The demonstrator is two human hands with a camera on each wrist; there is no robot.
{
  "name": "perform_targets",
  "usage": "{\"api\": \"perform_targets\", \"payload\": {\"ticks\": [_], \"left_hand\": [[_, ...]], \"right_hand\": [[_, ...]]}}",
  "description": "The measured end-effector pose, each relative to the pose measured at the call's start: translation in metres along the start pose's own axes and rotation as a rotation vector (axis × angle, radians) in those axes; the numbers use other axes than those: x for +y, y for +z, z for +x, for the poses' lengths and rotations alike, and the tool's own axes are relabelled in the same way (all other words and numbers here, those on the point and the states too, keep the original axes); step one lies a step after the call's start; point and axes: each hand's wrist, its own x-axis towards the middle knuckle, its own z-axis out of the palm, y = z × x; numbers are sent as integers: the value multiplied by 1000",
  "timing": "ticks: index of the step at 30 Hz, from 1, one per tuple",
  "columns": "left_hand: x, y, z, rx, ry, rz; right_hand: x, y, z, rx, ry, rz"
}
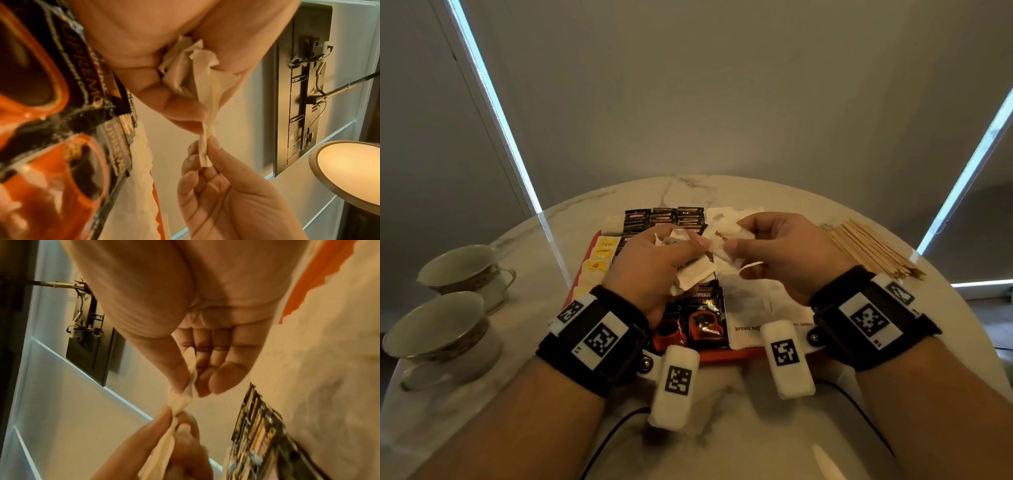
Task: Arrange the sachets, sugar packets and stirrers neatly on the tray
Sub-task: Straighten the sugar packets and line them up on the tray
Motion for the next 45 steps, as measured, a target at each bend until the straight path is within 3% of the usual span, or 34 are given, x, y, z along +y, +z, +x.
{"api": "perform_targets", "payload": {"ticks": [4, 10, 24, 28, 30, 35, 39, 42, 45], "left_hand": [[2, -1, -1, -1, 9, 49], [3, -6, 2, 80, 4, 23], [7, -9, 2, 81, -6, -22], [8, -9, 1, 70, -18, -28], [8, -9, 1, 64, -22, -27], [8, -5, 0, 76, -82, -29], [8, -4, 0, 78, -173, -127], [6, -2, 0, 34, -113, -123], [2, 0, 0, 0, -1, -61]], "right_hand": [[4, -17, 4, 91, 74, -200], [9, -22, 7, -14, 297, -436], [9, -12, 5, -20, 259, -570], [2, -13, 1, 116, 103, -631], [-2, -8, -1, 117, 107, -600], [2, 8, -5, -80, 243, -465], [-1, 7, -5, -58, 240, -340], [-6, 9, -7, -80, 185, -144], [-6, 14, -10, -123, 113, -168]]}}
